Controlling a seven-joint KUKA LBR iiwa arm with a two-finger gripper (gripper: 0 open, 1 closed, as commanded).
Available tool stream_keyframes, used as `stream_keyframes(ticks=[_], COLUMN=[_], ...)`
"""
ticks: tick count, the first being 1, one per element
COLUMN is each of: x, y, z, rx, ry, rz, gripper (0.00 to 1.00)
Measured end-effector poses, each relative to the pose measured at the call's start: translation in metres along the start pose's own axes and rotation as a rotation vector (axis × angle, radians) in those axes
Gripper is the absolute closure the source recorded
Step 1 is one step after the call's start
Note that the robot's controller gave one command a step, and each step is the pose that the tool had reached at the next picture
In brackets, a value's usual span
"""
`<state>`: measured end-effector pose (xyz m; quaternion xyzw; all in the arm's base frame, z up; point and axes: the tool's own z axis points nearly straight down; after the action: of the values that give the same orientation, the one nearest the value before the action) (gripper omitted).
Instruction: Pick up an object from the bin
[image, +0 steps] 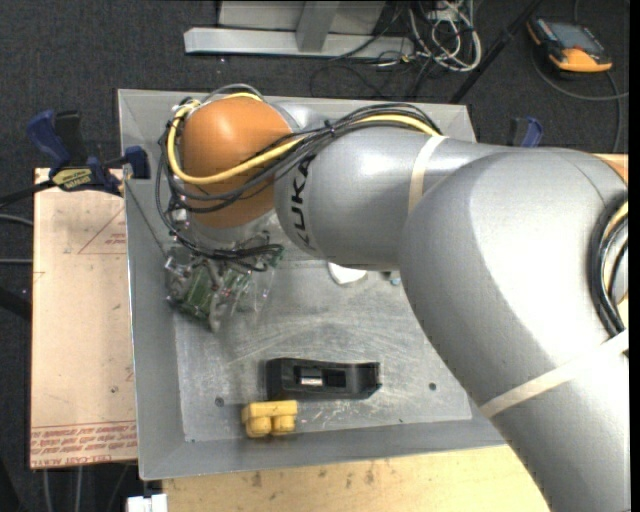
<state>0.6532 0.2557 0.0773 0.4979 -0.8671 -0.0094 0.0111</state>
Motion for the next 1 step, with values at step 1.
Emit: stream_keyframes(ticks=[1], x=[-0.0018], y=[0.0016], z=[-0.0783], rx=[0.033], ry=[-0.021], rz=[0.001], gripper=[1.00])
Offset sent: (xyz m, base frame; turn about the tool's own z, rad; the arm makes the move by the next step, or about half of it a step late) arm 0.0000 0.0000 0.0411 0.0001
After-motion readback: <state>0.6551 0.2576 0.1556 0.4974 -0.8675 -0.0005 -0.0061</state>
